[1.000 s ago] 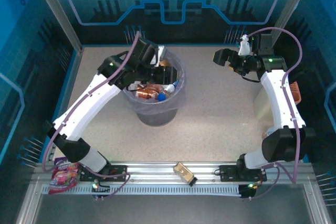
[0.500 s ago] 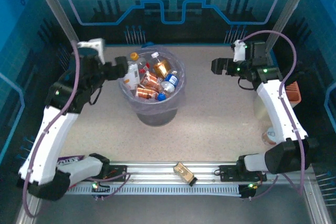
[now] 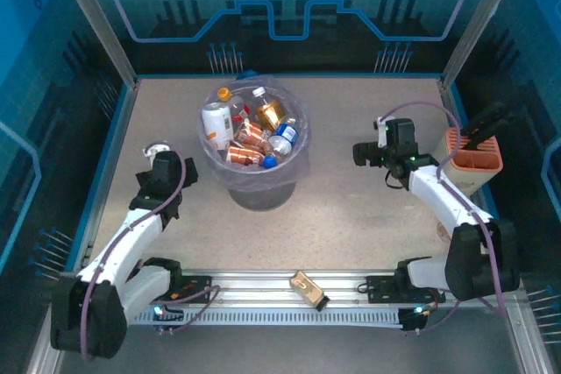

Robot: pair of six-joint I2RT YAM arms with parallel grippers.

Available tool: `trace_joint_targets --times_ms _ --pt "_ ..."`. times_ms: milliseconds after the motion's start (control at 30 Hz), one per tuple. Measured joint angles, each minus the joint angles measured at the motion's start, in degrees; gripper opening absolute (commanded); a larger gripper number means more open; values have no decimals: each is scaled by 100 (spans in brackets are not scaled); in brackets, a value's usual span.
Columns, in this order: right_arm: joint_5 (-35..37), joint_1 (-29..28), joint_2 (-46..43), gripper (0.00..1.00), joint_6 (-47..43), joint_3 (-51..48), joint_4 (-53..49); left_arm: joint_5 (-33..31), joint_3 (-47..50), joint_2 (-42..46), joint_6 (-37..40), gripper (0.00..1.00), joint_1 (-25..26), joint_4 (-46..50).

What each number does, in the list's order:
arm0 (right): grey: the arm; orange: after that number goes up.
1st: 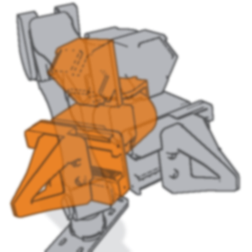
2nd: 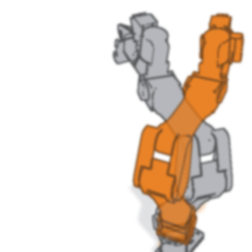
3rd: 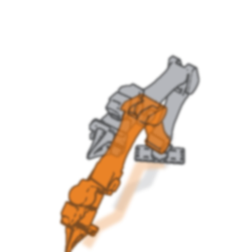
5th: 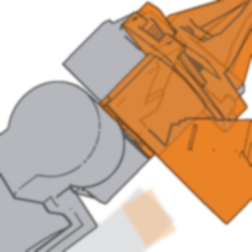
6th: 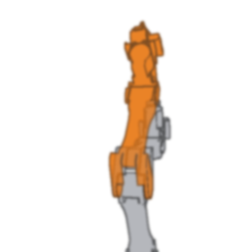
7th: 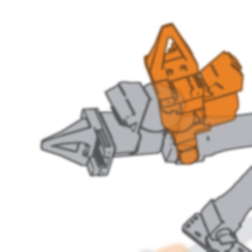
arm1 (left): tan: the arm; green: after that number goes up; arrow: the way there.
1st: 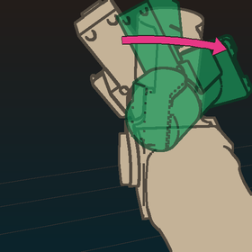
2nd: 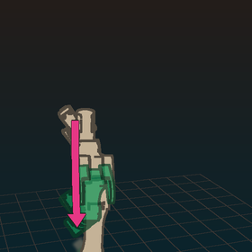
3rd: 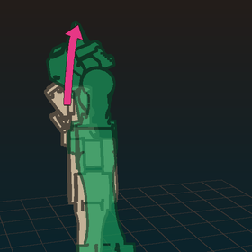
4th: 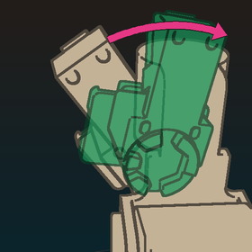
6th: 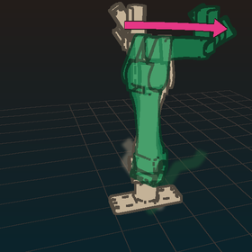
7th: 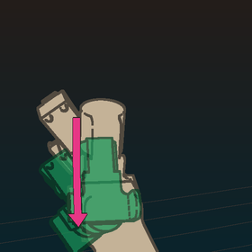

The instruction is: Put the plastic bottles in the bin

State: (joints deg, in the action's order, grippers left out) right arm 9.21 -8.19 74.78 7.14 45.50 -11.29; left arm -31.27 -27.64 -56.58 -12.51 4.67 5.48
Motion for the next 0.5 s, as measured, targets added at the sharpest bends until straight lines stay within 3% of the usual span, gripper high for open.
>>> trace_joint_targets --times_ms 200,500 --pt "352 -4 485 100 -66 -632 1408 205 533 -765 199 99 0 -1528" --pt "774 -13 968 100 -509 -1305 3425 442 595 -1709 514 99 -2 -3305"
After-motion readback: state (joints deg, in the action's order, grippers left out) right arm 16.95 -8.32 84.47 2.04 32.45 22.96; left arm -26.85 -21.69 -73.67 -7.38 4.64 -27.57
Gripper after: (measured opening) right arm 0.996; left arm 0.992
